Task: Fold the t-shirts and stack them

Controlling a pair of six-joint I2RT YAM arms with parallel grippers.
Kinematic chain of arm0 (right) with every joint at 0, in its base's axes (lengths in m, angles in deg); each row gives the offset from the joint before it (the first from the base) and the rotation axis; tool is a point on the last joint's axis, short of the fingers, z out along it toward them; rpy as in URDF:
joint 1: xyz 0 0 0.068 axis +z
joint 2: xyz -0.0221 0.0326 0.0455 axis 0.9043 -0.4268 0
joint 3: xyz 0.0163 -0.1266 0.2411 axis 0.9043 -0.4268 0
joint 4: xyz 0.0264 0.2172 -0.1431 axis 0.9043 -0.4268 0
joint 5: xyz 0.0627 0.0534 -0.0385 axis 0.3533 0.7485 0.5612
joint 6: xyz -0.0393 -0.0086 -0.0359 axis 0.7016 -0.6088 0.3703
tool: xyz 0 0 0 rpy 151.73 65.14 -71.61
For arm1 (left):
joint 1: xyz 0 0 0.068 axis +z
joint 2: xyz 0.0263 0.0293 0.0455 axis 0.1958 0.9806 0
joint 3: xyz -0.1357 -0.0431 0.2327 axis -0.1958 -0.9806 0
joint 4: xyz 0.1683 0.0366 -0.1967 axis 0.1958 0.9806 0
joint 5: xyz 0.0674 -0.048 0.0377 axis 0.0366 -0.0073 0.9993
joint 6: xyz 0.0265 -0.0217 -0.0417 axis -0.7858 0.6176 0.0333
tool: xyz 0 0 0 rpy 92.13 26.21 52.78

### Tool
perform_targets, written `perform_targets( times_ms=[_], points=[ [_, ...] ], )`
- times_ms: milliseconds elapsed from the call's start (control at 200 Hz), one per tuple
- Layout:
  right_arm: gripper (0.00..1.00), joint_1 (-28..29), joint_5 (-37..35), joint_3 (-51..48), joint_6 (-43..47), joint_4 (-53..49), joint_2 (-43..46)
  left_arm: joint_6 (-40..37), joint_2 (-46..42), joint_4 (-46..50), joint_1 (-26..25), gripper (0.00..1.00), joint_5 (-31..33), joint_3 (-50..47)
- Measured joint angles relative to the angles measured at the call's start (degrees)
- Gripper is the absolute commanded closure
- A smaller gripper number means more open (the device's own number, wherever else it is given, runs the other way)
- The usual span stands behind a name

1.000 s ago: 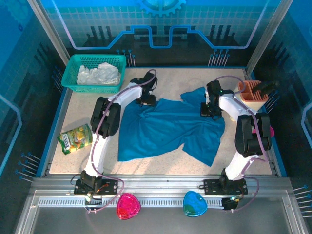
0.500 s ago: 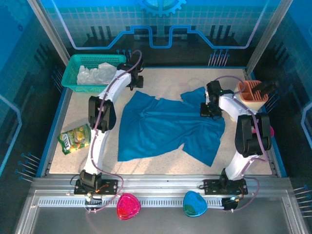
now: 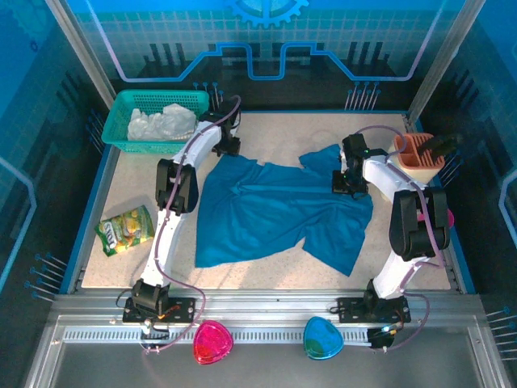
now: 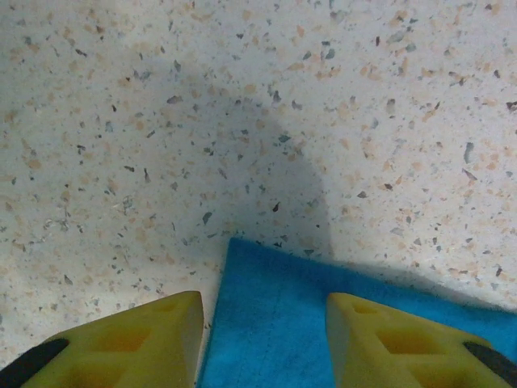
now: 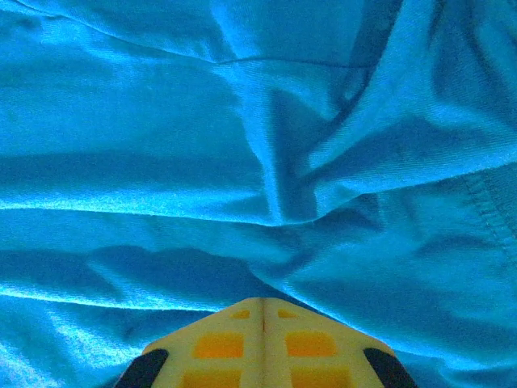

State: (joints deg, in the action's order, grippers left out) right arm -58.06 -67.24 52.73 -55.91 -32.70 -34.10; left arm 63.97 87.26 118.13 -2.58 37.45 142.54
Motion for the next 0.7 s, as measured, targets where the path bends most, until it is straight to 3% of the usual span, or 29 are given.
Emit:
perform_targets(
  times_ms=[245,435,575,621,701],
  points=[
    [1.0,0.0,0.0,0.0,0.0,-0.1,0.0,-2.6,1.9,0.6,0.6,0.53,-0.9,2.1],
    [1.0,0.0,0.0,0.0,0.0,-0.2,0.0,-4.2,5.4,3.0,0.6,0.42,-2.0,8.0],
    [1.0,0.0,0.0,0.0,0.0,-0.2,0.0,-5.2,6.9,4.7,0.6,0.42,-2.6,10.4],
    [1.0,0.0,0.0,0.0,0.0,-0.2,0.0,-5.4,7.0,5.2,0.6,0.48,-2.6,10.6],
    [1.0,0.0,0.0,0.0,0.0,-0.2,0.0,-5.8,7.0,6.0,0.6,0.49,-3.0,10.6]
  ],
)
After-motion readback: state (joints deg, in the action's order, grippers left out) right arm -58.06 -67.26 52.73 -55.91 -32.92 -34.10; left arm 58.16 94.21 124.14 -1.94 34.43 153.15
